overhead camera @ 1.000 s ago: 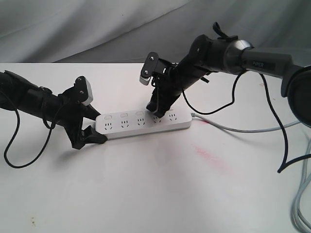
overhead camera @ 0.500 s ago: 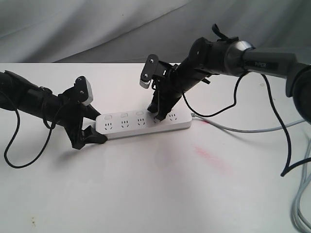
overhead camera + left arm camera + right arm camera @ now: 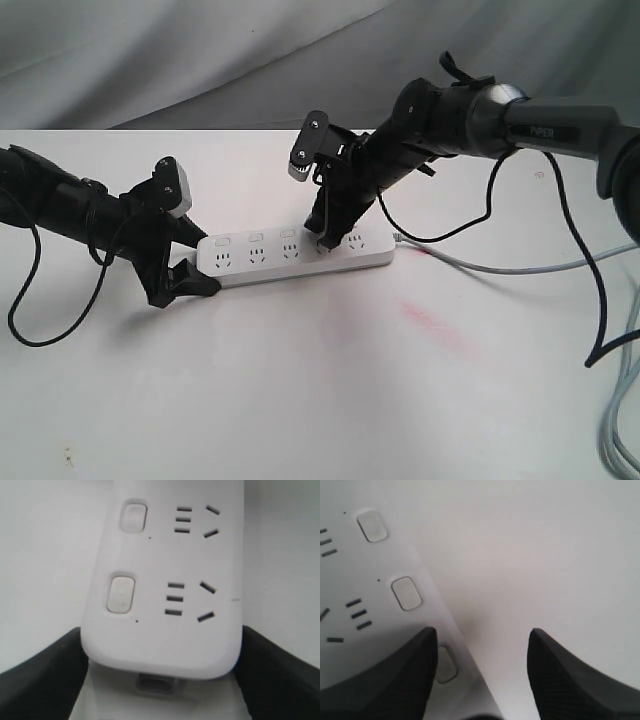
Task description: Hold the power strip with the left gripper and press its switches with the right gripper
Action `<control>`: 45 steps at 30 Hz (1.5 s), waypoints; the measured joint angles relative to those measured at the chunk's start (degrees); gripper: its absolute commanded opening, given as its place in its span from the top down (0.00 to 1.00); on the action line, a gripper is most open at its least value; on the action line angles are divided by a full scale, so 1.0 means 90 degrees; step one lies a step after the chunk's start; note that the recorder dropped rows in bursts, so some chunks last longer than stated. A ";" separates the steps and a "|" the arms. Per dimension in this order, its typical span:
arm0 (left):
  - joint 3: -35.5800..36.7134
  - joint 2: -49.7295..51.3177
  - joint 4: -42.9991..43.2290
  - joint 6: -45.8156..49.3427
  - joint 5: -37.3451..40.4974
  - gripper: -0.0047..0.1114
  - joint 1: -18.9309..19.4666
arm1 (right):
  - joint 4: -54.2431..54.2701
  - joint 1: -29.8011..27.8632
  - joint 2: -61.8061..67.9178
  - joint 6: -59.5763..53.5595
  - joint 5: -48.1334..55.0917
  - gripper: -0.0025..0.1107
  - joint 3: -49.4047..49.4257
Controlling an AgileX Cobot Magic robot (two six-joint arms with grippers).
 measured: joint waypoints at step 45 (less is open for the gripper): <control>0.0000 0.0000 0.0000 0.0000 0.0000 0.46 0.0000 | -0.0037 -0.0531 0.0002 -0.0062 0.0268 0.52 0.0071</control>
